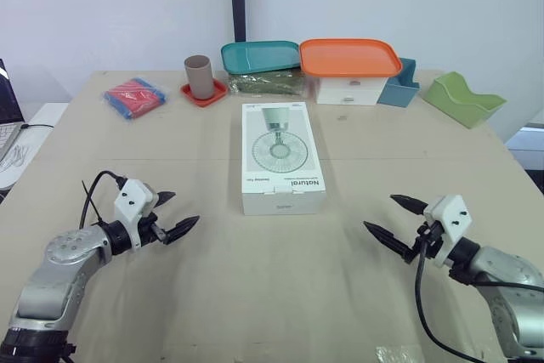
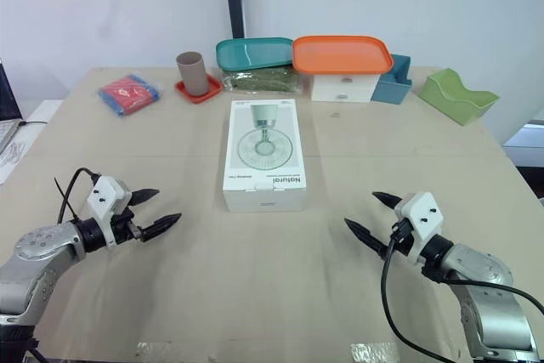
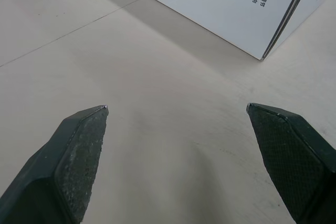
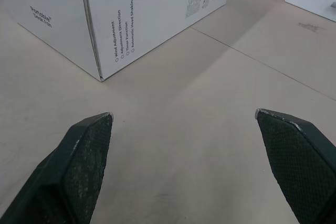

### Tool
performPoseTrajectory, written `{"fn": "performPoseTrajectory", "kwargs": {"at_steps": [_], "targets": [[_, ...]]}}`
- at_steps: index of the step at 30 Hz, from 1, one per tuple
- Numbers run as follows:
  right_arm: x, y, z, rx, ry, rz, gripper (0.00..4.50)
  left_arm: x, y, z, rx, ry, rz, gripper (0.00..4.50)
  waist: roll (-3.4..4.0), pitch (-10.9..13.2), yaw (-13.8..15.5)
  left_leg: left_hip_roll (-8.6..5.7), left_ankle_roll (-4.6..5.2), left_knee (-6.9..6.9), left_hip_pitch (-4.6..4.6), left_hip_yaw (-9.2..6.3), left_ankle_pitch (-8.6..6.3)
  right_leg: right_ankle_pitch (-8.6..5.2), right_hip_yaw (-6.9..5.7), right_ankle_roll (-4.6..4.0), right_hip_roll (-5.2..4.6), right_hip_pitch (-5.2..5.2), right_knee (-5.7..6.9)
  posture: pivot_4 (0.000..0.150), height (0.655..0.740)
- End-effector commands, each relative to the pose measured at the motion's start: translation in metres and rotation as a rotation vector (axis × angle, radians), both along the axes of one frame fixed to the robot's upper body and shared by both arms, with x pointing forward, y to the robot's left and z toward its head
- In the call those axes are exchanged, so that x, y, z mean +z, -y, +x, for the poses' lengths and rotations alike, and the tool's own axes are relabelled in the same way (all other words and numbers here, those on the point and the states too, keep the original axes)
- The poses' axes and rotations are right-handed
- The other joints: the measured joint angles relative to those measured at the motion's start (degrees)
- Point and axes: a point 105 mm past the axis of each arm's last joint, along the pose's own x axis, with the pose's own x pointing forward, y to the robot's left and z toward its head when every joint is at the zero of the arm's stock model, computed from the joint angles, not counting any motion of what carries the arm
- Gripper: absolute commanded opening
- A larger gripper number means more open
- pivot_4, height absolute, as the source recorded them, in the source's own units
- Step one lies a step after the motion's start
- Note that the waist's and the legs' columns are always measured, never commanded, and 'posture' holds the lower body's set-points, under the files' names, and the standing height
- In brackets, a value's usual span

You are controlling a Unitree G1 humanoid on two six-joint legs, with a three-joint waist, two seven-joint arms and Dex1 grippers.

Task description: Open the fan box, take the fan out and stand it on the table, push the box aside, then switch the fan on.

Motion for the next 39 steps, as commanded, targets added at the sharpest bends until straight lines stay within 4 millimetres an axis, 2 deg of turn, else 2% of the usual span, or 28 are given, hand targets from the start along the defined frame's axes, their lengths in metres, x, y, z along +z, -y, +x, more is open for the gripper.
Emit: {"fn": "performPoseTrajectory", "kwargs": {"at_steps": [1, 7, 13, 17, 19, 20, 21, 24, 30, 32, 35, 39], "targets": [[0.006, 0.0, 0.001, -0.004, 0.039, -0.008, 4.46, 0.008, 0.004, 0.003, -0.004, 0.045, 0.004, 4.5, 0.0, 0.0, 0.0, 0.0, 0.0, 0.0, 0.0, 0.0, 0.0, 0.0, 0.0, 0.0, 0.0, 0.0, 0.0, 0.15, 0.74], [0.01, 0.003, 0.007, -0.028, 0.056, -0.012, 4.46, 0.011, 0.006, 0.007, -0.011, 0.061, 0.001, 4.5, 0.0, 0.0, 0.0, 0.0, 0.0, 0.01, 0.01, 0.01, 0.0, 0.01, 0.01, 0.0, 0.0, 0.01, 0.01, 0.15, 0.74], [0.018, -0.004, 0.013, -0.007, 0.077, -0.002, 4.46, 0.02, 0.016, 0.01, -0.033, 0.085, -0.032, 4.5, 0.0, 0.0, 0.0, 0.0, 0.0, 0.03, 0.01, 0.02, 0.0, 0.02, 0.01, 0.0, 0.01, 0.01, 0.01, 0.15, 0.74], [0.034, -0.026, 0.019, 0.058, 0.116, 0.022, 4.46, 0.046, 0.041, 0.014, -0.131, 0.123, -0.11, 4.5, 0.0, 0.0, 0.0, 0.0, 0.0, 0.03, 0.01, 0.02, 0.0, 0.02, 0.01, 0.0, 0.01, 0.0, 0.01, 0.15, 0.74], [0.038, -0.032, 0.019, 0.075, 0.121, 0.029, 4.46, 0.052, 0.05, 0.013, -0.178, 0.124, -0.127, 4.5, 0.0, 0.0, 0.0, 0.0, 0.0, 0.11, -0.04, 0.0, 0.0, 0.06, 0.0, 0.02, 0.01, 0.0, 0.02, 0.15, 0.74], [0.04, -0.036, 0.019, 0.088, 0.123, 0.033, 4.5, 0.056, 0.056, 0.012, -0.21, 0.126, -0.136, 4.1, 0.0, 0.0, 0.0, 0.0, 0.0, 0.13, -0.03, 0.0, 0.0, 0.06, 0.0, 0.02, 0.01, 0.02, 0.02, 0.15, 0.74], [0.042, -0.041, 0.019, 0.103, 0.126, 0.036, 4.5, 0.061, 0.061, 0.013, -0.23, 0.125, -0.145, 3.99, 0.0, 0.0, 0.0, 0.0, -0.01, 0.16, -0.04, -0.01, 0.0, 0.09, 0.0, 0.04, 0.03, 0.02, 0.02, 0.15, 0.74], [0.051, -0.054, 0.021, 0.146, 0.136, 0.048, 4.5, 0.074, 0.082, 0.019, -0.285, 0.141, -0.125, 2.92, 0.0, 0.0, 0.0, -0.01, 0.0, 0.17, -0.05, 0.0, 0.0, 0.09, 0.0, 0.04, 0.03, 0.01, 0.03, 0.15, 0.74], [0.062, -0.069, 0.023, 0.203, 0.153, 0.034, 4.5, 0.077, 0.106, 0.024, -0.321, 0.103, -0.111, 0.97, -0.01, 0.0, 0.0, -0.02, 0.05, 0.37, -0.08, -0.02, -0.03, 0.13, 0.0, 0.09, 0.06, 0.06, 0.05, 0.15, 0.74], [0.067, -0.075, 0.024, 0.218, 0.164, 0.031, 4.5, 0.075, 0.11, 0.025, -0.33, 0.073, -0.11, 0.13, -0.01, 0.0, 0.0, -0.02, 0.06, 0.42, -0.1, -0.01, -0.04, 0.13, 0.01, 0.09, 0.08, 0.04, 0.05, 0.15, 0.74], [0.073, -0.087, 0.029, 0.25, 0.191, -0.043, 4.5, 0.062, 0.112, 0.026, -0.337, -0.001, -0.079, 0.01, -0.01, 0.0, -0.1, -0.01, 0.06, 0.44, -0.1, -0.01, -0.04, 0.14, 0.02, 0.09, 0.09, 0.03, 0.07, 0.15, 0.74], [0.082, -0.102, 0.037, 0.243, 0.206, -0.043, 4.5, 0.053, 0.113, 0.027, -0.336, -0.039, -0.057, 0.01, -0.02, 0.0, 0.0, -0.01, 0.06, 0.49, -0.13, -0.04, -0.03, 0.14, 0.01, 0.09, 0.09, 0.02, 0.08, 0.15, 0.74]]}}
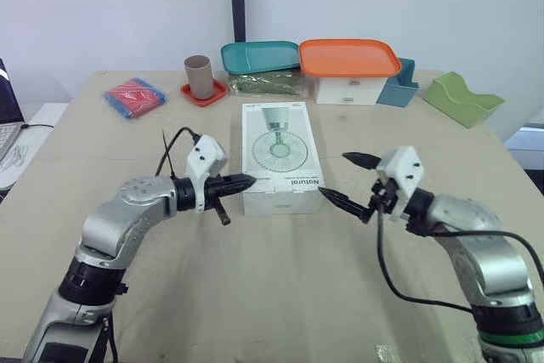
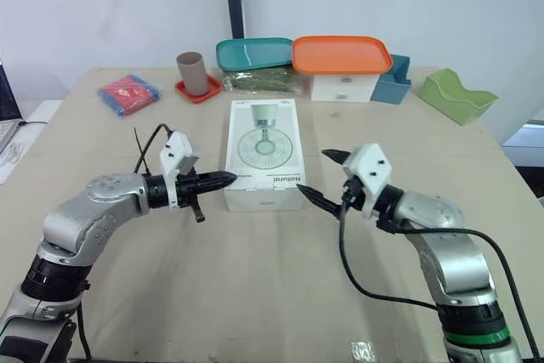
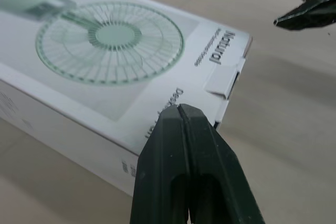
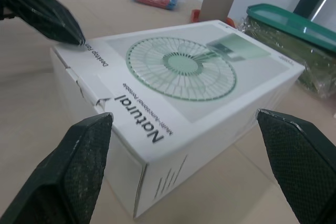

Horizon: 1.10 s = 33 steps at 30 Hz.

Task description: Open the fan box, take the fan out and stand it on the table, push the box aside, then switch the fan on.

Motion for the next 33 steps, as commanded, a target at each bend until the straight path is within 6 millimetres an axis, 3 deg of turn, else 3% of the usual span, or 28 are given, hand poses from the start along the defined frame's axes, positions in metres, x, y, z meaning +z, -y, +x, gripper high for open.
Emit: {"fn": "performPoseTrajectory", "kwargs": {"at_steps": [1, 5, 10, 18, 26, 33], "targets": [[0.015, -0.015, 0.0, 0.011, 0.048, -0.004, 4.5, 0.0, -0.001, 0.002, 0.003, 0.002, 0.021, 0.01, 0.0, 0.0, 0.0, 0.0, -0.03, 0.02, -0.02, -0.03, 0.01, 0.0, -0.01, 0.0, 0.0, 0.0, 0.0, 0.15, 0.74], [0.016, -0.038, 0.0, 0.061, 0.055, -0.051, 4.5, -0.006, 0.0, 0.005, 0.013, -0.03, 0.027, 0.01, 0.0, 0.0, 0.0, -0.01, -0.06, 0.06, -0.04, -0.02, 0.03, 0.0, -0.01, 0.0, -0.02, 0.0, 0.0, 0.15, 0.74], [0.009, -0.052, -0.003, 0.103, 0.053, -0.116, 4.5, -0.011, 0.002, 0.005, 0.008, -0.04, 0.04, 0.01, -0.01, 0.0, 0.0, -0.01, -0.02, 0.09, -0.02, -0.04, 0.01, 0.0, -0.02, 0.01, -0.02, 0.03, 0.0, 0.15, 0.74], [0.012, -0.053, 0.007, 0.064, 0.1, -0.185, 4.5, -0.011, 0.003, 0.004, 0.001, -0.034, 0.037, 0.01, -0.01, 0.0, 0.0, -0.02, -0.02, 0.11, -0.02, -0.03, 0.01, 0.02, -0.01, 0.03, -0.03, 0.02, 0.0, 0.15, 0.74], [0.009, -0.054, 0.005, 0.119, 0.158, -0.326, 4.5, -0.009, 0.003, 0.006, -0.003, -0.022, 0.043, 0.01, -0.01, 0.0, 0.0, -0.02, -0.02, 0.11, -0.03, -0.03, 0.0, 0.02, -0.01, 0.03, -0.03, 0.01, 0.0, 0.15, 0.74], [0.008, -0.06, 0.003, 0.146, 0.179, -0.345, 4.5, -0.013, 0.002, 0.007, 0.006, -0.022, 0.053, 0.01, -0.01, 0.0, 0.0, -0.02, -0.02, 0.12, -0.03, -0.03, 0.01, 0.03, -0.01, 0.04, -0.03, 0.02, 0.0, 0.15, 0.74]]}}
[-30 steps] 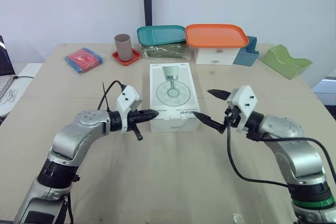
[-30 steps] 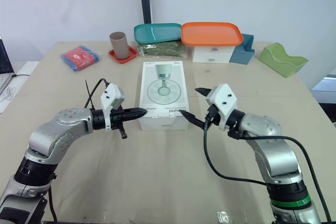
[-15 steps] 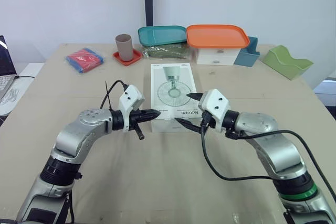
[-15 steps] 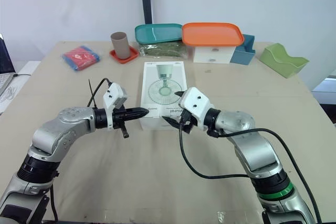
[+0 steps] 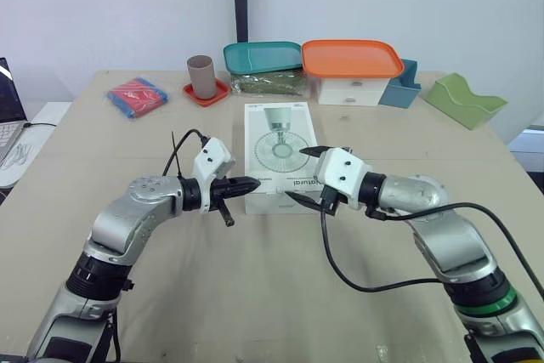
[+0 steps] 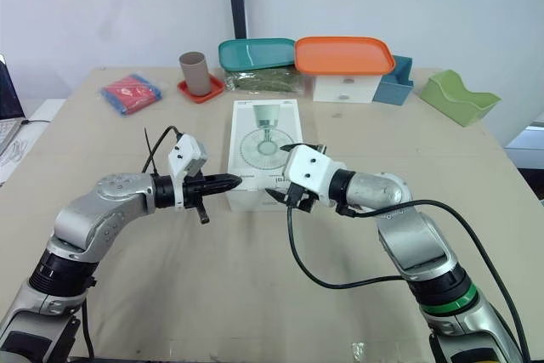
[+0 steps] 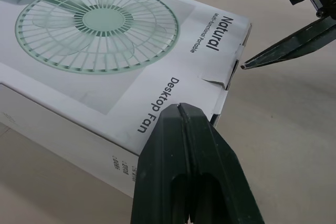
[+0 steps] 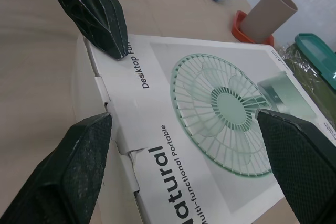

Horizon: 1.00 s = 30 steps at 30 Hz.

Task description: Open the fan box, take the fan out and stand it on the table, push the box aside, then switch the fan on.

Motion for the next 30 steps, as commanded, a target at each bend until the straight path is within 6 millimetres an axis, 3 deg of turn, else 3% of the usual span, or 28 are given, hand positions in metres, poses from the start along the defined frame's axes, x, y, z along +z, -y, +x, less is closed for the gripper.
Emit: {"fn": "performPoseTrajectory", "kwargs": {"at_steps": [1, 30], "targets": [[0.009, -0.006, -0.003, 0.033, 0.057, -0.018, 4.5, -0.011, -0.002, 0.002, 0.019, -0.031, 0.032, 0.01, 0.0, 0.0, 0.0, 0.0, 0.0, 0.0, 0.0, 0.0, 0.0, 0.0, 0.0, 0.0, 0.0, 0.0, 0.0, 0.15, 0.74], [0.001, -0.001, 0.005, -0.006, 0.105, -0.062, 4.5, -0.009, 0.008, 0.004, -0.001, -0.027, 0.021, 0.01, 0.0, 0.0, 0.0, -0.01, -0.03, 0.01, -0.01, 0.0, 0.02, 0.01, 0.0, 0.01, -0.01, 0.0, 0.0, 0.15, 0.74]]}}
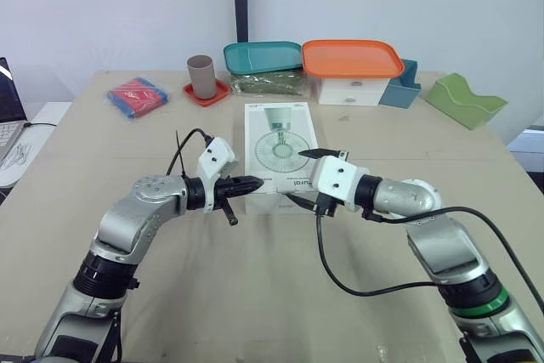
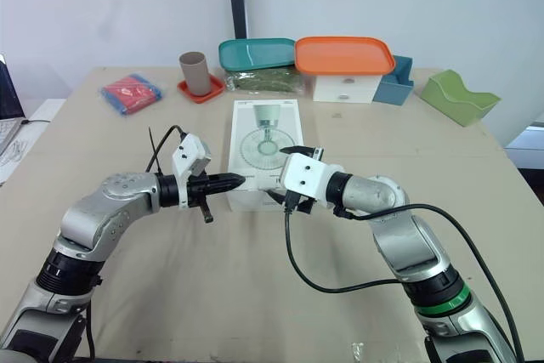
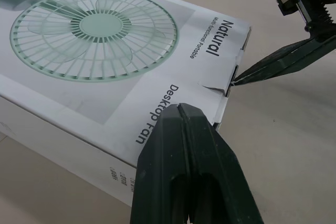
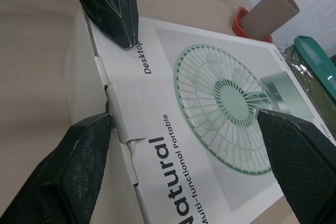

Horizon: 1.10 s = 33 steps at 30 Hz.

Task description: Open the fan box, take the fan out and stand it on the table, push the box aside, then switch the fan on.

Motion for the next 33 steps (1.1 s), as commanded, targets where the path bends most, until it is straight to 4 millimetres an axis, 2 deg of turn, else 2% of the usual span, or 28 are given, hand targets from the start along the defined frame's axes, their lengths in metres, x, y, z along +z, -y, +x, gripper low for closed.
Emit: {"fn": "performPoseTrajectory", "kwargs": {"at_steps": [1, 8, 11, 17, 21, 25, 29, 33], "targets": [[0.011, -0.003, 0.001, 0.008, 0.056, 0.01, 4.5, -0.009, 0.003, 0.002, 0.005, -0.033, 0.021, 0.01, 0.0, 0.0, 0.0, 0.0, 0.0, 0.0, 0.0, 0.0, 0.0, 0.0, 0.0, 0.0, 0.0, 0.0, 0.0, 0.15, 0.74], [0.028, 0.001, 0.004, -0.006, 0.108, 0.062, 4.5, -0.012, 0.003, 0.0, -0.01, -0.037, 0.035, 0.01, 0.0, 0.0, 0.0, 0.0, -0.03, 0.01, 0.0, 0.0, 0.01, 0.01, 0.0, 0.0, 0.0, 0.0, 0.0, 0.15, 0.74], [0.041, 0.007, 0.008, -0.03, 0.158, 0.083, 4.5, -0.014, 0.003, -0.001, -0.017, -0.041, 0.041, 0.01, 0.0, 0.0, 0.0, 0.0, -0.02, 0.01, 0.0, 0.0, 0.01, 0.03, 0.01, 0.0, 0.0, 0.0, 0.0, 0.15, 0.74], [0.056, 0.02, 0.019, -0.089, 0.232, 0.083, 4.5, -0.015, 0.002, -0.001, -0.021, -0.046, 0.041, 0.01, 0.0, 0.0, 0.0, 0.0, -0.03, 0.0, 0.01, 0.01, 0.01, 0.03, 0.0, 0.0, 0.0, 0.0, 0.0, 0.15, 0.74], [0.061, 0.021, 0.022, -0.099, 0.247, 0.099, 4.5, -0.016, 0.002, -0.001, -0.023, -0.049, 0.042, 0.01, 0.0, 0.0, 0.0, 0.0, -0.04, 0.0, 0.0, 0.02, 0.02, 0.03, 0.01, 0.0, -0.01, -0.01, -0.01, 0.15, 0.74], [0.043, 0.021, 0.017, -0.069, 0.118, 0.118, 4.5, -0.018, 0.0, 0.001, -0.018, -0.053, 0.044, 0.01, -0.01, 0.0, 0.0, 0.0, 0.0, 0.0, 0.0, 0.02, 0.0, 0.03, 0.01, 0.0, 0.0, 0.0, -0.01, 0.15, 0.74], [0.013, 0.02, -0.007, 0.017, -0.125, 0.127, 4.5, -0.017, -0.001, 0.003, -0.014, -0.051, 0.042, 0.01, -0.01, 0.0, 0.0, 0.0, 0.07, 0.0, 0.0, -0.01, -0.04, 0.03, -0.01, 0.0, -0.01, 0.04, -0.04, 0.15, 0.74], [0.003, 0.019, -0.022, 0.07, -0.227, 0.112, 4.5, -0.017, -0.001, 0.003, -0.013, -0.052, 0.042, 0.01, 0.01, 0.0, 0.0, -0.02, 0.12, 0.02, 0.02, 0.03, -0.07, 0.04, 0.02, 0.03, -0.02, 0.04, -0.04, 0.15, 0.74]]}}
